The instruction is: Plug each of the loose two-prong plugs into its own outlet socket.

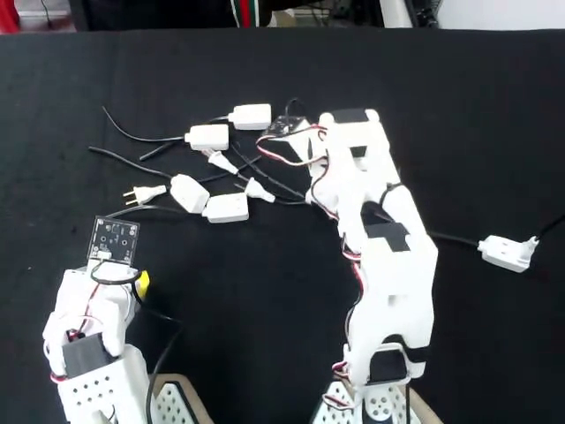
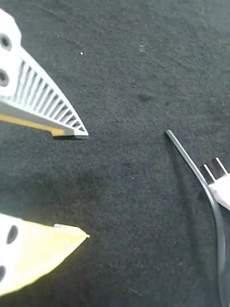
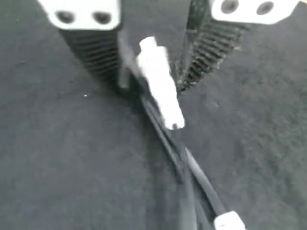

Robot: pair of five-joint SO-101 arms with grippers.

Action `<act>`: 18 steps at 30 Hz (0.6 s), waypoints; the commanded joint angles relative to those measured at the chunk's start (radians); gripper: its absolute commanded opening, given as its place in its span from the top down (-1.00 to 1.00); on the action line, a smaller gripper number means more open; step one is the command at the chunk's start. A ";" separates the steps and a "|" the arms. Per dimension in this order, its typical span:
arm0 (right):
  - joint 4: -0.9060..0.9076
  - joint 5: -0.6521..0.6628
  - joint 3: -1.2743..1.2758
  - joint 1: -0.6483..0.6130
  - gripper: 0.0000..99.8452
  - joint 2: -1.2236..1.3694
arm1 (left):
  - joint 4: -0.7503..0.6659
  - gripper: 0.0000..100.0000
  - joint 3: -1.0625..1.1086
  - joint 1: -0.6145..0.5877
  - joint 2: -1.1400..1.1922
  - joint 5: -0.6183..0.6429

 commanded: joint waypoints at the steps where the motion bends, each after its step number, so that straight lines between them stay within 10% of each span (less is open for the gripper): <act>1: 0.005 0.003 -0.031 -0.029 0.91 -0.018 | 0.005 0.41 0.018 0.001 0.003 -0.005; 18: 0.109 0.008 -0.027 -0.160 0.90 -0.056 | 0.005 0.41 0.018 0.001 0.003 -0.005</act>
